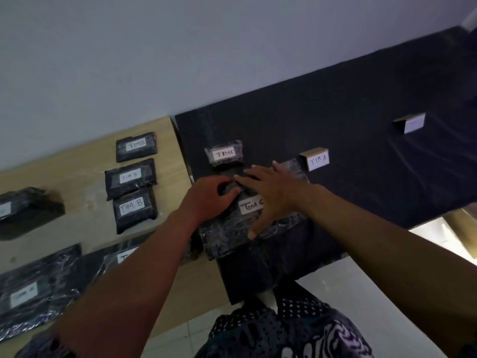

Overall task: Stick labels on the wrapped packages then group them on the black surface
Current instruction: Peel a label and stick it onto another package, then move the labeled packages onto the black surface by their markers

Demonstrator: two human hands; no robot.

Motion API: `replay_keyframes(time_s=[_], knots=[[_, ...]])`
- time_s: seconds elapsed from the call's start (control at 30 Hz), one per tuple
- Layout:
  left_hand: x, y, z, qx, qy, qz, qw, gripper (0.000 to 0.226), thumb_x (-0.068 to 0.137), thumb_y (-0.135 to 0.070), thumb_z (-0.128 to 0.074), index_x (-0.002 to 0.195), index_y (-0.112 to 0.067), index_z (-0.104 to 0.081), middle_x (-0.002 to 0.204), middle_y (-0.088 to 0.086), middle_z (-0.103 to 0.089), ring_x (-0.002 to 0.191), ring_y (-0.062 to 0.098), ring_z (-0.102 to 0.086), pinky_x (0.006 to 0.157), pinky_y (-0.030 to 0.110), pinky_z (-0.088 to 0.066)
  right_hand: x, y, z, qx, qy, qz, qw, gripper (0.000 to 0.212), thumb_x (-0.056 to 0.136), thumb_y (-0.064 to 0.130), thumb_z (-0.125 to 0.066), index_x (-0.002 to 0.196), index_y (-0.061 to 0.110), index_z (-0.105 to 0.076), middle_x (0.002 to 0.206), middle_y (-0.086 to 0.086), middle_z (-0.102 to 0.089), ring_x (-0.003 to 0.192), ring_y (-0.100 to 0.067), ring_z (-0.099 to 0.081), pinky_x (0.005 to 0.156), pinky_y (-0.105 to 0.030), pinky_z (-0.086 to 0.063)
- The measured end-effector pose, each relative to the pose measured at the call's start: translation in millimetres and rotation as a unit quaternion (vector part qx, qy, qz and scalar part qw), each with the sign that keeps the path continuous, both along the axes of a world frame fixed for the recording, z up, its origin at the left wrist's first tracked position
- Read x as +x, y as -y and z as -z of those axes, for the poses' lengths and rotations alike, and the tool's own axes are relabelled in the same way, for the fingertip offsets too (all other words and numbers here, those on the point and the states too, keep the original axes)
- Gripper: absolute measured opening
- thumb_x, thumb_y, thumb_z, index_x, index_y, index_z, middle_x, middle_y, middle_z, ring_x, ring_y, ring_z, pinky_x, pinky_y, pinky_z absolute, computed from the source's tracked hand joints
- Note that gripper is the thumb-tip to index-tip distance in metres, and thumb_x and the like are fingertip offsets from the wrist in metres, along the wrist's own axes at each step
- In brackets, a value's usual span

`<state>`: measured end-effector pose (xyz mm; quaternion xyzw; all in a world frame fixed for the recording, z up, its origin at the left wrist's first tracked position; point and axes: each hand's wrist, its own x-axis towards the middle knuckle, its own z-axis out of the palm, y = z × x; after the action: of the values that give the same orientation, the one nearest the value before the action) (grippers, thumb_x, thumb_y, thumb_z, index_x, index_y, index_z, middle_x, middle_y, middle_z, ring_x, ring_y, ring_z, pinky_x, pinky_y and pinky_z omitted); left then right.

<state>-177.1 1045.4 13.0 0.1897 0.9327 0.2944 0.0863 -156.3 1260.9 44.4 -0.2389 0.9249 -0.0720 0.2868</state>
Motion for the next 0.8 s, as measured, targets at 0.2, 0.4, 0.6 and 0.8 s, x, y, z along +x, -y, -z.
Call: replay_keyframes(time_s=[0.2, 0.4, 0.6, 0.8], knots=[[15, 7, 3, 0.011, -0.027, 0.027, 0.999, 0.041, 0.085, -0.046, -0.067, 0.113, -0.017, -0.07, 0.105, 0.003, -0.073, 0.092, 0.019, -0.068, 0.078, 0.037, -0.056, 15, 12, -1, 0.101, 0.019, -0.044, 0.994, 0.159, 0.036, 0.094, -0.068, 0.147, 0.04, 0.033, 0.16, -0.001, 0.033, 0.147, -0.025, 0.031, 0.115, -0.062, 0.018], [19, 7, 4, 0.012, -0.019, 0.034, 0.999, 0.041, 0.082, -0.052, -0.059, 0.107, -0.022, -0.072, 0.096, -0.002, -0.073, 0.08, 0.014, -0.066, 0.07, 0.035, -0.056, 27, 14, 6, 0.113, -0.059, -0.072, 0.989, 0.158, 0.044, 0.09, -0.07, 0.148, 0.032, 0.034, 0.164, -0.014, 0.016, 0.151, -0.035, 0.014, 0.117, -0.062, 0.013], [-7, 5, -15, 0.039, -0.062, -0.001, 0.997, 0.04, 0.085, -0.044, -0.066, 0.115, -0.018, -0.071, 0.11, 0.002, -0.072, 0.097, 0.017, -0.067, 0.082, 0.025, -0.051, 24, 2, -6, 0.085, -0.087, 0.017, 0.992, 0.148, 0.052, 0.089, -0.066, 0.152, 0.029, 0.026, 0.162, -0.016, 0.001, 0.148, -0.039, -0.002, 0.12, -0.061, 0.001], [-56, -12, -40, 0.097, -0.141, -0.053, 0.984, 0.044, 0.097, -0.036, -0.054, 0.136, -0.016, -0.055, 0.137, 0.006, -0.056, 0.126, 0.021, -0.051, 0.103, 0.034, -0.044, -14, -9, -38, 0.089, -0.153, 0.12, 0.977, 0.147, 0.053, 0.089, -0.065, 0.153, 0.027, 0.023, 0.161, -0.018, 0.001, 0.148, -0.041, -0.002, 0.119, -0.061, 0.0]])
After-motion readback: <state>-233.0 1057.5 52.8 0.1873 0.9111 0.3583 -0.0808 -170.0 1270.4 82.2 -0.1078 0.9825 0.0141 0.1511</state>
